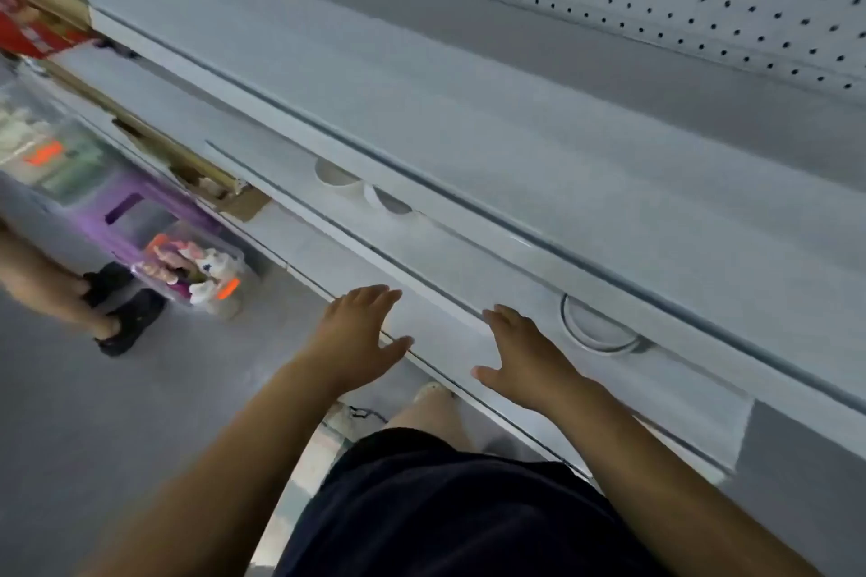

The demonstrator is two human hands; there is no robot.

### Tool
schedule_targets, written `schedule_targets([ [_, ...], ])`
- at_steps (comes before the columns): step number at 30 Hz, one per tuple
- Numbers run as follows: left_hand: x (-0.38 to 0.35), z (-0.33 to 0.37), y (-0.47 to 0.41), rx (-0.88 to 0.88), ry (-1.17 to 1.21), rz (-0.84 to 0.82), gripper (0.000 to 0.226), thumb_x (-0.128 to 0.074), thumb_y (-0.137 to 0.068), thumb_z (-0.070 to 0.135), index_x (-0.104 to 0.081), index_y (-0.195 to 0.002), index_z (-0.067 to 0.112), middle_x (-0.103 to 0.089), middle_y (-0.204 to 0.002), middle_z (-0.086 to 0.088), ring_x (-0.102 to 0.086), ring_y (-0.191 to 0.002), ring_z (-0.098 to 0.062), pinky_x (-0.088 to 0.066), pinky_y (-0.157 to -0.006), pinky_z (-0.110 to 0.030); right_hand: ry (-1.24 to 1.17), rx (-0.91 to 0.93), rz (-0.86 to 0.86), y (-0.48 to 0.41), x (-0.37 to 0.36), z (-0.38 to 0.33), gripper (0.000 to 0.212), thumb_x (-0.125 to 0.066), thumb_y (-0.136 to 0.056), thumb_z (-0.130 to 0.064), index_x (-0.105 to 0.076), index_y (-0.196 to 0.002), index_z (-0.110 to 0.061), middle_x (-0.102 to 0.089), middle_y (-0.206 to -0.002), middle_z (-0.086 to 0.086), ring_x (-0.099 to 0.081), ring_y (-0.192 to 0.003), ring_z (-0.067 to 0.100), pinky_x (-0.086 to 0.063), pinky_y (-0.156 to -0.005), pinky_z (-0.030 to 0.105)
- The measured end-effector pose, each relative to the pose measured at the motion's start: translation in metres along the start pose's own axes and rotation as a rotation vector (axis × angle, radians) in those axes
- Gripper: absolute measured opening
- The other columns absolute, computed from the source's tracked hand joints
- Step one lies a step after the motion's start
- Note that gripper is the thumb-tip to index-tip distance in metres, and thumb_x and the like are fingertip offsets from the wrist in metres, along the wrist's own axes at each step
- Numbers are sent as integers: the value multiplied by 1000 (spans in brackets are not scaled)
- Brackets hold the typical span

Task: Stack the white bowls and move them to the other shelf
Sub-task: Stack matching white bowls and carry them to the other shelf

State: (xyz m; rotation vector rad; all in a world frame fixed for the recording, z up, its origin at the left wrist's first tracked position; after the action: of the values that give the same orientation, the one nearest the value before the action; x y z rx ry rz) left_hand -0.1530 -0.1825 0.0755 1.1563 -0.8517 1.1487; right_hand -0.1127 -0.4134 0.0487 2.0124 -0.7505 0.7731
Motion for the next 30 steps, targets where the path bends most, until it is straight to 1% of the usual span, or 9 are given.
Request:
schedule_targets([
  [6, -10, -31, -71, -185, -60, -96, 74, -61, -94, 56, -40, -155, 20, -40, -161, -3, -35, -149, -24, -29, -121, -43, -98, -165, 117, -32, -5, 5, 81, -64, -98, -40, -20, -161, -14, -13, -170, 7, -20, -154, 26, -31, -120, 40],
  [10, -21, -56, -119, -290, -131, -80, 72, -58, -94, 58, -42, -154, 22, -40, -161, -3, -36, -148, -24, -29, -122, -43, -162, -194, 218, -64, -18, -11, 81, -63, -98, -39, -20, -161, -13, -12, -171, 8, -15, -156, 25, -28, -122, 39],
  [17, -69, -108, -159, -324, -65, 119, 71, -47, -88, 64, -60, -139, 16, -56, -147, -5, -49, -139, -29, -41, -114, -47, -118, -186, 387, -116, -43, -21, 77, -64, -99, -38, -23, -160, -14, -15, -170, 4, -13, -156, 22, -30, -120, 36],
  [19, -84, -120, -163, -358, -43, 207, 67, -46, -89, 63, -64, -133, 16, -61, -140, -3, -53, -132, -27, -49, -106, -45, -108, -189, 439, -129, -51, -23, 75, -63, -99, -37, -25, -160, -15, -19, -169, 3, -16, -155, 22, -30, -119, 35],
  [21, -94, -129, -168, -395, -20, 307, 57, -52, -91, 59, -66, -127, 17, -64, -130, 0, -57, -121, -26, -55, -93, -42, -98, -215, 501, -140, -62, -24, 67, -61, -99, -37, -32, -156, -15, -34, -162, 4, -28, -149, 24, -37, -113, 37],
  [23, -98, -134, -175, -460, -17, 423, 50, -56, -92, 55, -68, -121, 17, -65, -117, 1, -60, -105, -25, -55, -86, -39, -22, -249, 604, -149, -73, -22, 57, -59, -99, -40, -42, -147, -14, -50, -146, 4, -42, -135, 25, -44, -102, 38],
  [25, -102, -140, -179, -555, -24, 512, 48, -55, -93, 53, -69, -116, 14, -65, -107, -1, -58, -95, -26, -50, -85, -39, 24, -272, 715, -155, -85, -23, 52, -57, -100, -45, -48, -141, -15, -56, -135, 4, -48, -125, 26, -45, -96, 39],
  [27, -106, -145, -181, -609, 20, 554, 46, -55, -93, 52, -69, -117, 14, -63, -106, 0, -54, -96, -25, -48, -79, -36, -6, -273, 837, -159, -93, -24, 52, -55, -100, -49, -51, -139, -14, -58, -133, 5, -50, -123, 28, -44, -97, 40],
  [30, -108, -147, -181, -612, 93, 524, 47, -53, -93, 55, -68, -117, 18, -59, -107, 4, -49, -100, -21, -46, -74, -33, -100, -302, 920, -162, -100, -30, 51, -53, -101, -50, -54, -137, -14, -58, -133, 5, -48, -123, 27, -43, -99, 39],
])
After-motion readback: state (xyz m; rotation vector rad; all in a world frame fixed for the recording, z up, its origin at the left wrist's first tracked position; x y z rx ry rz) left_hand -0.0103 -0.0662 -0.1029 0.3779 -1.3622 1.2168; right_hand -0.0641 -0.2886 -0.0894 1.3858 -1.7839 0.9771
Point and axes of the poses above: each hand's wrist, its own y-axis away from the middle knuckle, its own x-axis out of the back of the hand, z = x × y, the point moved 4 cm from there along -y, towards the middle knuckle
